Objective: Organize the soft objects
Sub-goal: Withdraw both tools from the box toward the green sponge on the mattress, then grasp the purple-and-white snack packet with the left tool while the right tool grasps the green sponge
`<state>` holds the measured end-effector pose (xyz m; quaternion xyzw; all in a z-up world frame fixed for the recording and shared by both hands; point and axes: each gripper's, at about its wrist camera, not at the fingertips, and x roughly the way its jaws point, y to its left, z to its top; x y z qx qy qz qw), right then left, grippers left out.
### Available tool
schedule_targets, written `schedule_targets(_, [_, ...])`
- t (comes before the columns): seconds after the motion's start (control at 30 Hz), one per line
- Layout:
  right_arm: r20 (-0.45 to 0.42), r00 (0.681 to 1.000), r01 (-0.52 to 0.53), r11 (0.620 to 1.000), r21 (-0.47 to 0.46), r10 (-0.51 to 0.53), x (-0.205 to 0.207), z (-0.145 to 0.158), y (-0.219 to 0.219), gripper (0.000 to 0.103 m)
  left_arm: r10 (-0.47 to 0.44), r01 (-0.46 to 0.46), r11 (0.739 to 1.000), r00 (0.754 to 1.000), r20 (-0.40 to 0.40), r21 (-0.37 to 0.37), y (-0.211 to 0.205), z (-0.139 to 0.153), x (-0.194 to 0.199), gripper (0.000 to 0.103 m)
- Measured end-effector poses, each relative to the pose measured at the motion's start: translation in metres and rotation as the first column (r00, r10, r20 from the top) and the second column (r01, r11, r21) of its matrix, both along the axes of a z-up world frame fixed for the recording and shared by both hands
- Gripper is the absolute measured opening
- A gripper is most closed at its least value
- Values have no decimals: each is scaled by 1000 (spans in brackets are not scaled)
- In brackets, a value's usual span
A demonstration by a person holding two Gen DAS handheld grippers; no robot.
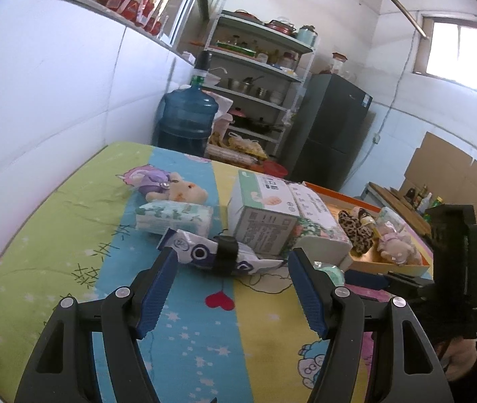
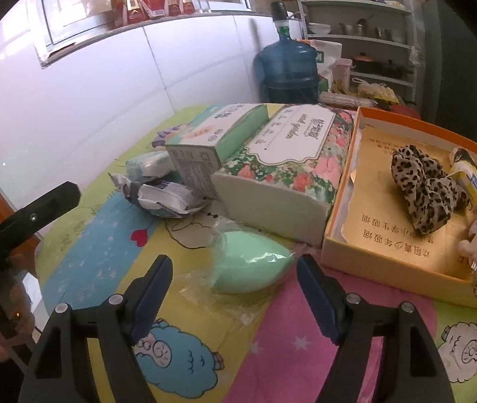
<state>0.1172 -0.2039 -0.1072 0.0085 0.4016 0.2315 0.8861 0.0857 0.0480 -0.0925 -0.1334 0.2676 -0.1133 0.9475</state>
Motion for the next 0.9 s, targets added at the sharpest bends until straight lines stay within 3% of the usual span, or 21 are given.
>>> schedule_targets(0.2, [-33, 999, 22, 1000, -12, -23, 10, -8, 5, 76, -1, 1, 1000, 1000, -13, 0, 7, -5, 5, 70])
schedule_targets(0.4, [-43, 998, 35, 999, -10, -35, 17, -11, 7, 54, -18, 19, 1000, 999, -35, 13, 11, -8, 13, 70])
schedule_targets(0.9, [16, 1000, -24, 998, 66, 23, 4, 2, -2, 51, 10, -6, 999, 996, -89, 53, 12, -11, 41, 70])
